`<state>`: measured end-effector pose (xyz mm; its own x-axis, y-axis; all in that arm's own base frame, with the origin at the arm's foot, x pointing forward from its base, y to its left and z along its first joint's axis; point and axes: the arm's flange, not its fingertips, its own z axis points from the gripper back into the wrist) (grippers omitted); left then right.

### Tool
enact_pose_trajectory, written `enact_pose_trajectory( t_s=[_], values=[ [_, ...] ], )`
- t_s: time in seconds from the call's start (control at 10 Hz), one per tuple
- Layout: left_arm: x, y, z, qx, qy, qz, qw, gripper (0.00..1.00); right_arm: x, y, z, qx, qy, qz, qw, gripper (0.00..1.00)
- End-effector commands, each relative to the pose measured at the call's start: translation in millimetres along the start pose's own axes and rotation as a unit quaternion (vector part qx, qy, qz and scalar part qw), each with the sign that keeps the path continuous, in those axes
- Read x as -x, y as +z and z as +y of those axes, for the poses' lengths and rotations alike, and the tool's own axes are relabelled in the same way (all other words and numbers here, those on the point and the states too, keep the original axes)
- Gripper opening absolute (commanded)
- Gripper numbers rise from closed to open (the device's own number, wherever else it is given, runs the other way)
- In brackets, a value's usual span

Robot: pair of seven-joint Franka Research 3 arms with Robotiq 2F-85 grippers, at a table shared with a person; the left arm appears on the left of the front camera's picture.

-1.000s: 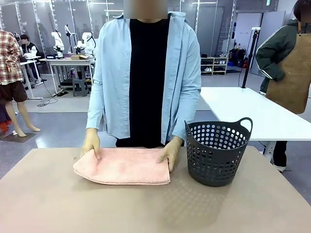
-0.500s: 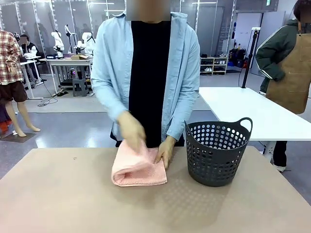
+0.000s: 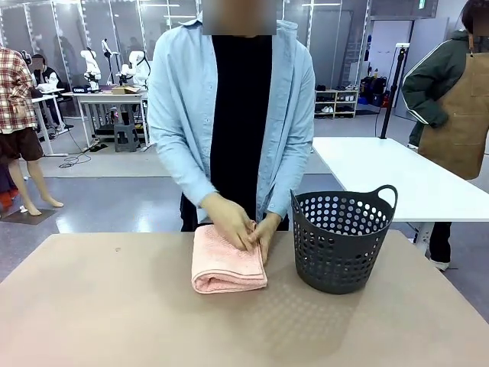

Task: Fold the towel.
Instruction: Pick up the 100 cm Hotel Towel and place it on the left side of the table.

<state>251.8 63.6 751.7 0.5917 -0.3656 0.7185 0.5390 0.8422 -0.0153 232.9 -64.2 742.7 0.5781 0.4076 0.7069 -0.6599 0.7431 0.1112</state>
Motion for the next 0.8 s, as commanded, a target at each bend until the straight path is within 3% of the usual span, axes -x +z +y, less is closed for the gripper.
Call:
enact_pose_trajectory(
  t_s=[0.0, 0.7],
  values=[
    [-2.2, 1.4, 0.6, -0.007, 0.003, -0.001, 1.000, 1.00, -1.4, 0.7, 1.2, 0.005, -0.010, 0.000, 1.000, 0.91],
    [-2.2, 1.4, 0.6, -0.007, 0.003, -0.001, 1.000, 1.00, -1.4, 0.7, 1.2, 0.005, -0.010, 0.000, 1.000, 0.91]
  ],
)
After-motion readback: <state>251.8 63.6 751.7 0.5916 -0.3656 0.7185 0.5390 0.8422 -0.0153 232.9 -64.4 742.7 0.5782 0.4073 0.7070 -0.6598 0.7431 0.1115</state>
